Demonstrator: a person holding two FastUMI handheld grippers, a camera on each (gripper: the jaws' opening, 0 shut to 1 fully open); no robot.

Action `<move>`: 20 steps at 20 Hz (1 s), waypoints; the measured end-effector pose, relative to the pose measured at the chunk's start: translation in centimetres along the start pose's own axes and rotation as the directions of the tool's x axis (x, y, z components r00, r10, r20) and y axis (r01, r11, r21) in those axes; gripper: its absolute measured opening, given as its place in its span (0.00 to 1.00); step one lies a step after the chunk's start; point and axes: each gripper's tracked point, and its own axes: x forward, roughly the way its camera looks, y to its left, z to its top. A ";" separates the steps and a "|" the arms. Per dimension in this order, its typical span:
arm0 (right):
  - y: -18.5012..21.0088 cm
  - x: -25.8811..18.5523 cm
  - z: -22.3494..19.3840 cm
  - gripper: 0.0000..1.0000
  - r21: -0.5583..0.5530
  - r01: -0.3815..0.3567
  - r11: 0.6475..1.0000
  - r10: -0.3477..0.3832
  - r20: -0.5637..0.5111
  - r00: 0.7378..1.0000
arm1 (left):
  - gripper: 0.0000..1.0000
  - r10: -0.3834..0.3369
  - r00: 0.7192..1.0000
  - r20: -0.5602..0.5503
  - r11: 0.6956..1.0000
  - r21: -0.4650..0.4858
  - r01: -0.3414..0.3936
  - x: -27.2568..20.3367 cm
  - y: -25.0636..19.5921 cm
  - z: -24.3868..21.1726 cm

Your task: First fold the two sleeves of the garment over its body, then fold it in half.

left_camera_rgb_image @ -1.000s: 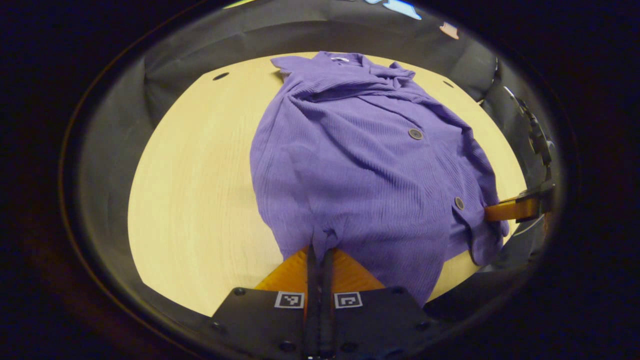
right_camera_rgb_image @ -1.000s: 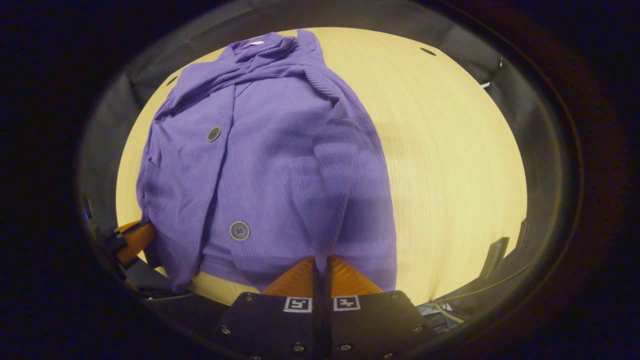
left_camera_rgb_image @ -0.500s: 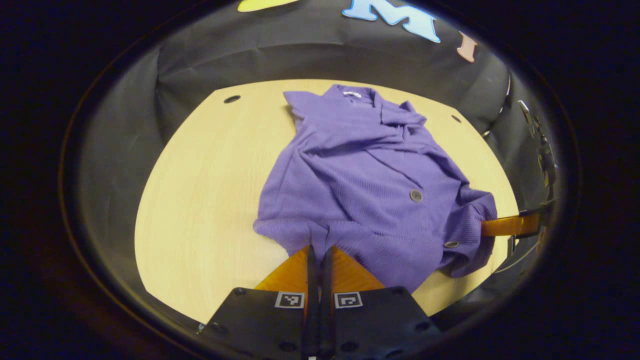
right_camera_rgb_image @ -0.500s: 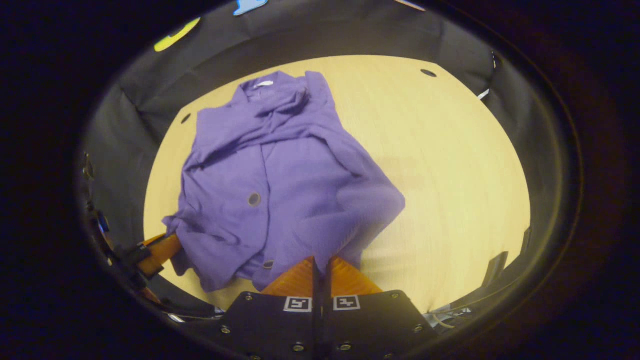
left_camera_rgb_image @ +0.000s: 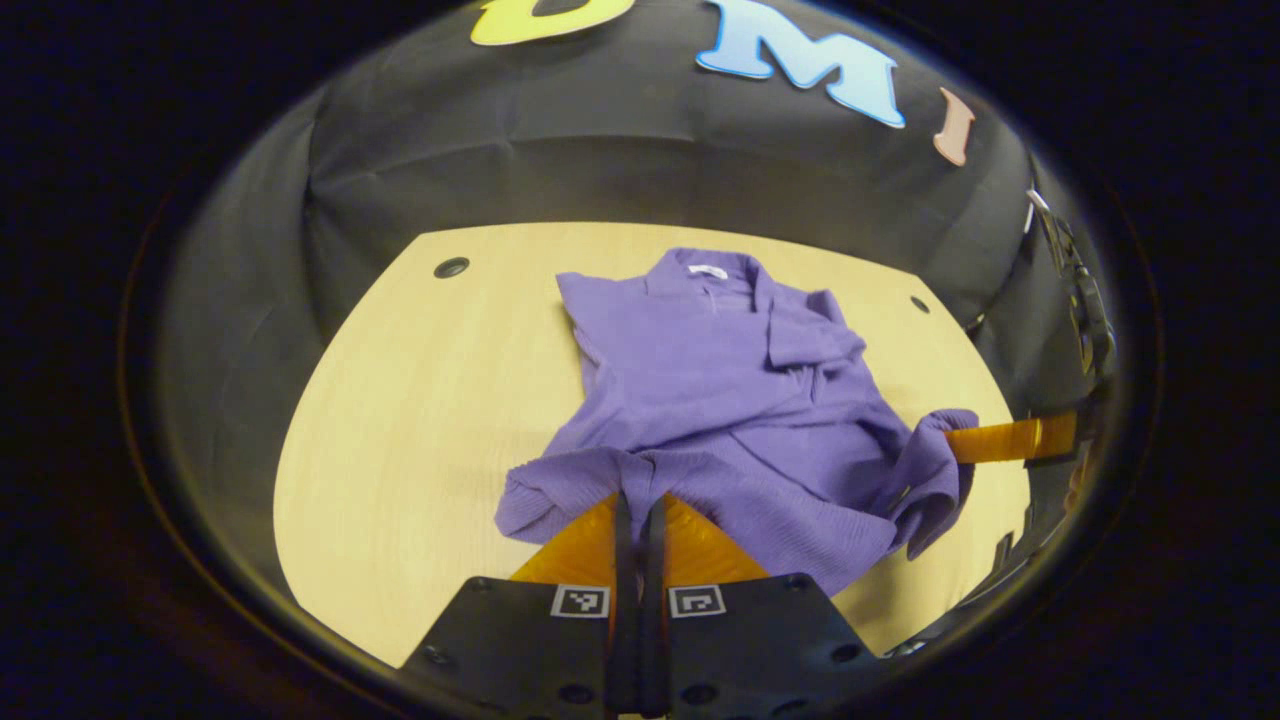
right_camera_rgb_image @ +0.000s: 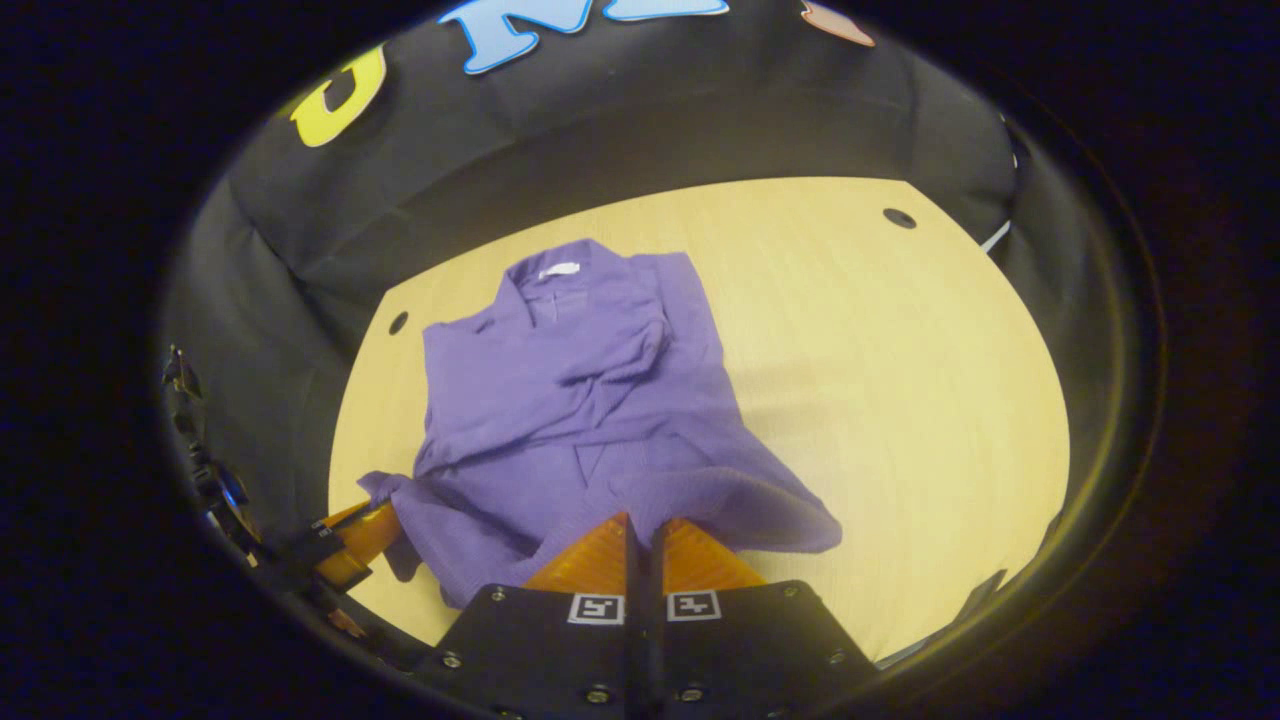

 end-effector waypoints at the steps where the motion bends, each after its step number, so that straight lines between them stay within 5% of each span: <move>1: 0.2 0.5 1.1 0.01 -0.002 -0.002 1.000 0.002 0.012 1.000 | 0.07 0.001 1.000 0.011 1.000 -0.011 -0.001 0.6 0.2 1.2; 20: -0.3 10.9 19.7 0.01 0.065 -0.001 0.998 -0.009 0.161 0.987 | 0.07 0.025 0.988 0.154 1.000 -0.017 -0.023 14.2 1.5 18.7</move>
